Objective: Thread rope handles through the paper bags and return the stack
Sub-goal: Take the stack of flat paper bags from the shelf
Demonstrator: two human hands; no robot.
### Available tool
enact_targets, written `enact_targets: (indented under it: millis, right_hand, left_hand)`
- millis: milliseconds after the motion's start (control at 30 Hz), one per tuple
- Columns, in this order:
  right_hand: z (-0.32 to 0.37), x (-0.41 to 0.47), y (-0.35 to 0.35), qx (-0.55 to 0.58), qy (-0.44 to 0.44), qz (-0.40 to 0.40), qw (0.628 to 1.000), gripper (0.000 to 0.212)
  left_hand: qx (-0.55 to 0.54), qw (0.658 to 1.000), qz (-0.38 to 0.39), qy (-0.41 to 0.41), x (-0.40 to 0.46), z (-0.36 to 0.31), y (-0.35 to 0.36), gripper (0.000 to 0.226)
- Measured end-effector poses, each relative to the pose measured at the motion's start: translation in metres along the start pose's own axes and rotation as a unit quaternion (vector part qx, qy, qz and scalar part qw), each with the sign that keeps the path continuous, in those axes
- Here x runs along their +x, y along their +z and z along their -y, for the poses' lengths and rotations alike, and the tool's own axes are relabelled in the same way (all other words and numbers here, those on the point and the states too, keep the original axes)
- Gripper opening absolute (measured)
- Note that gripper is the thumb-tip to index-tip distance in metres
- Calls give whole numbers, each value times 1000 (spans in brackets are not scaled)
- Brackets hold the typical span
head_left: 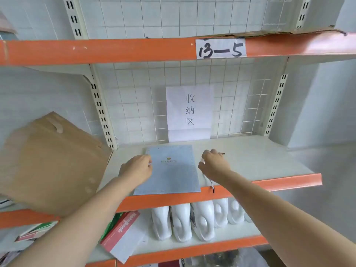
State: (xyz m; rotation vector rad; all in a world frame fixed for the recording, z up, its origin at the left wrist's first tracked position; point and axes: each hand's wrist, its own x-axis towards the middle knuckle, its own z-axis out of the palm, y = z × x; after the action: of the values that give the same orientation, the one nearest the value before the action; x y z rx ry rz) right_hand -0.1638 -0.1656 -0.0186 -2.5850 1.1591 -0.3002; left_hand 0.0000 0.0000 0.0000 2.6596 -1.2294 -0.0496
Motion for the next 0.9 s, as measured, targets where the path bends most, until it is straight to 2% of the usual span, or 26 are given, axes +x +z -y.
enact_targets:
  millis: [133, 233, 367, 533, 600, 700, 800, 867, 900]
  right_hand:
    - [-4, 12, 20, 9, 48, 31, 998, 37]
    - [-8, 19, 35, -15, 53, 42, 998, 33]
    - [-20, 33, 51, -16, 76, 25, 997, 27]
    - [-27, 42, 54, 15, 95, 5, 995, 23]
    - [-27, 43, 51, 14, 97, 16, 995, 15]
    - [-21, 42, 48, -4, 73, 18, 997, 25]
    - [-19, 47, 53, 53, 61, 44, 996, 16]
    - [-22, 54, 55, 93, 67, 62, 991, 18]
    - [-24, 56, 54, 109, 70, 66, 989, 20]
  left_hand:
    - [19, 998, 48, -47, 14, 7, 24, 35]
    - [-3, 994, 82, -76, 24, 13, 45, 40]
    - [-15, 995, 51, -89, 35, 15, 62, 40]
    - [-40, 991, 26, -124, 47, 13, 71, 57]
    - [-85, 984, 40, -152, 55, 15, 73, 65]
    - [-171, 963, 86, -190, 71, 20, 72, 69]
    - [-310, 923, 105, -201, 81, 21, 73, 47]
    - [-396, 888, 110, -207, 80, 20, 73, 38]
    - [-413, 881, 111, -203, 80, 20, 73, 37]
